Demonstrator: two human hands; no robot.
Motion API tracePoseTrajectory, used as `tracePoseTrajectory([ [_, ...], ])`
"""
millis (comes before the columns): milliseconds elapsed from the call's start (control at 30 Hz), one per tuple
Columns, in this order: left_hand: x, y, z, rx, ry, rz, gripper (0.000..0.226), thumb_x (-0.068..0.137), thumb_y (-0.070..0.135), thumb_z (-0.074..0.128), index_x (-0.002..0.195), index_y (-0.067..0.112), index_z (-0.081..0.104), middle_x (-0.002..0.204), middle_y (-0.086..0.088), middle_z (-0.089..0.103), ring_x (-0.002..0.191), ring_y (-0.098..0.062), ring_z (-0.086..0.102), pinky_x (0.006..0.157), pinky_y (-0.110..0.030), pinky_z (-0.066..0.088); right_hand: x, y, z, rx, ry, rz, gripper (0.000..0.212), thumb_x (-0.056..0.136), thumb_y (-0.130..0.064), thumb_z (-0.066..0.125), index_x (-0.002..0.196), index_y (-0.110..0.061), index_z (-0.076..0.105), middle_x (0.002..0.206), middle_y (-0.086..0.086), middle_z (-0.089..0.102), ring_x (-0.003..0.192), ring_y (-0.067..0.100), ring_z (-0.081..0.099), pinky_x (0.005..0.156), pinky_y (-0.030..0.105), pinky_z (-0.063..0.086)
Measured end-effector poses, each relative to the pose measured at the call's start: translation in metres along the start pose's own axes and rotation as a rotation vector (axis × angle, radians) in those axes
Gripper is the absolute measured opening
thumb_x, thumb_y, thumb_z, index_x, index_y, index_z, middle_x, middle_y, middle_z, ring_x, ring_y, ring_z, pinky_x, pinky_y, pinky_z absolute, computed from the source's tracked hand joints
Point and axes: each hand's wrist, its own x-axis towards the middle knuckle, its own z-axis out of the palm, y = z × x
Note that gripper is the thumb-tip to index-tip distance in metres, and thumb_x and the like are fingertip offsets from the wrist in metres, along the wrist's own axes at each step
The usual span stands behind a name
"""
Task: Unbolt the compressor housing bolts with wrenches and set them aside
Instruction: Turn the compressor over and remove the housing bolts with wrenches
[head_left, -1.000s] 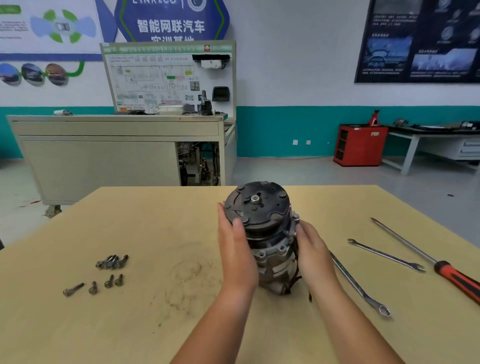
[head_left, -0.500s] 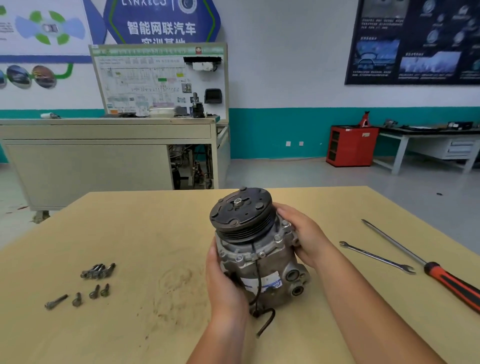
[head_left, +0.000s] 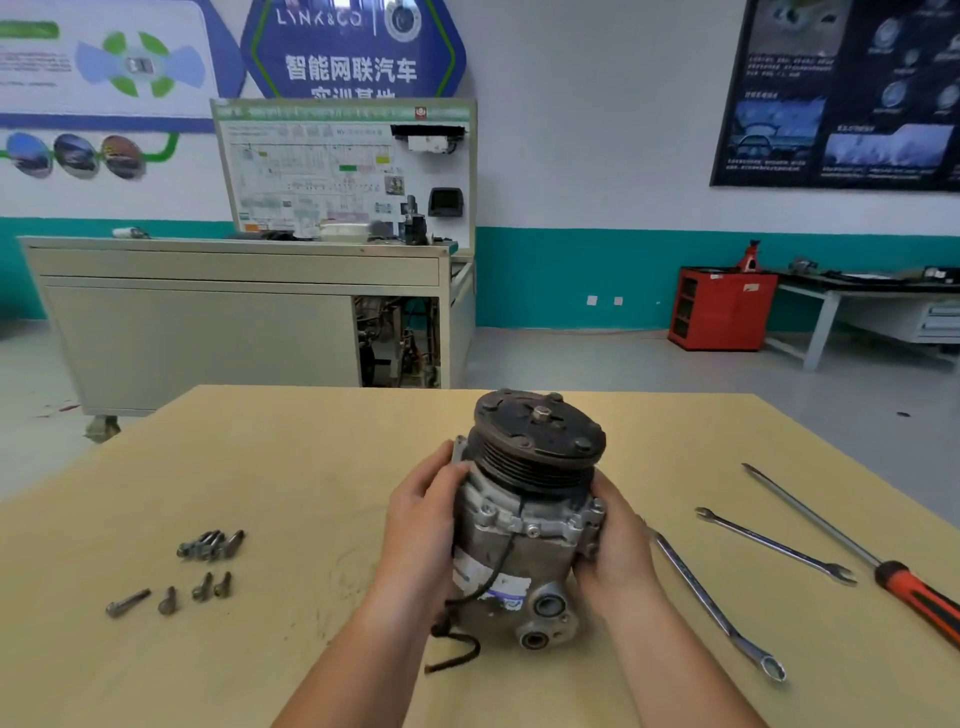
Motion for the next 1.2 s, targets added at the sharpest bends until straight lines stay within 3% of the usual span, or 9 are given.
tracePoseTrajectory([
  [100,0.014,0.008,0.000,0.023,-0.107,-0.012,0.036,0.091,0.003,0.047,0.124,0.003,0.062,0.119,-0.016,0.066,0.112,-0.028,0.063,0.099,-0.042,0.049,-0.007,0.011,0.000,0.053,0.088,-0.112,0.032,0.094,-0.018,0.048,0.123,-0.008,0.059,0.116,0.016,0.066,0.105,0.028,0.064,0.086,0.041,0.053],
  [200,0.021,0.021,-0.004,0.039,-0.266,-0.091,0.031,0.078,0.013,0.051,0.095,0.003,0.075,0.096,-0.016,0.073,0.091,-0.025,0.070,0.071,-0.028,0.057,-0.020,0.025,0.011,-0.070,0.216,-0.229,0.019,0.097,-0.024,0.048,0.107,-0.030,0.063,0.117,0.004,0.064,0.100,0.017,0.065,0.070,0.030,0.054],
  [267,0.030,0.028,-0.007,0.115,-0.279,-0.169,0.028,0.078,0.016,0.050,0.076,0.005,0.076,0.082,-0.014,0.072,0.077,-0.022,0.070,0.065,-0.026,0.056,-0.029,0.034,0.021,-0.205,0.315,-0.310,0.014,0.097,-0.028,0.047,0.103,-0.036,0.057,0.126,0.003,0.051,0.111,0.018,0.057,0.090,0.040,0.050],
  [400,0.049,0.030,-0.009,0.247,-0.269,-0.244,0.032,0.095,0.018,0.040,0.095,-0.004,0.064,0.094,-0.018,0.068,0.090,-0.030,0.064,0.085,-0.038,0.052,-0.053,0.043,0.027,-0.369,0.318,-0.391,0.019,0.093,-0.029,0.051,0.106,-0.042,0.046,0.127,-0.004,0.037,0.112,0.007,0.053,0.099,0.031,0.042],
  [567,0.049,0.025,-0.008,0.240,-0.300,-0.155,0.044,0.096,0.019,0.043,0.070,0.011,0.078,0.081,-0.009,0.074,0.075,-0.018,0.072,0.058,-0.023,0.054,-0.057,0.028,0.006,-0.458,0.178,-0.306,0.026,0.089,-0.026,0.060,0.108,-0.041,0.048,0.128,-0.003,0.049,0.096,-0.012,0.056,0.070,0.006,0.046],
  [767,0.043,0.027,-0.011,0.238,-0.251,-0.134,0.034,0.094,0.017,0.047,0.084,0.004,0.076,0.094,-0.018,0.073,0.088,-0.027,0.071,0.072,-0.032,0.058,-0.047,0.006,-0.015,-0.573,0.092,-0.230,0.011,0.093,-0.029,0.054,0.102,-0.034,0.056,0.123,-0.002,0.053,0.107,0.003,0.054,0.089,0.022,0.040],
  [867,0.039,0.031,-0.020,0.294,-0.131,-0.011,0.031,0.097,0.019,0.043,0.096,0.011,0.073,0.108,-0.013,0.071,0.104,-0.028,0.065,0.092,-0.042,0.050,-0.018,-0.033,-0.055,-1.200,0.254,-0.249,0.023,0.091,-0.036,0.056,0.110,-0.023,0.059,0.129,0.007,0.044,0.109,0.010,0.045,0.092,0.022,0.032],
  [1000,0.007,0.029,-0.031,0.312,0.103,0.388,0.022,0.094,0.019,0.048,0.101,0.025,0.069,0.103,0.013,0.070,0.105,-0.003,0.061,0.087,-0.021,0.048,0.011,-0.055,-0.111,-2.089,0.186,0.197,0.045,0.089,-0.052,0.048,0.120,-0.018,0.049,0.128,0.006,0.047,0.115,0.022,0.048,0.083,0.030,0.043],
  [1200,-0.043,0.001,-0.027,0.391,0.077,0.704,0.020,0.079,0.032,0.055,0.096,0.026,0.063,0.100,0.001,0.060,0.101,-0.010,0.057,0.086,-0.016,0.042,0.002,-0.060,-0.114,-1.950,0.105,0.180,0.029,0.092,-0.033,0.054,0.070,-0.016,0.044,0.074,0.000,0.053,0.072,0.017,0.051,0.052,0.024,0.031],
])
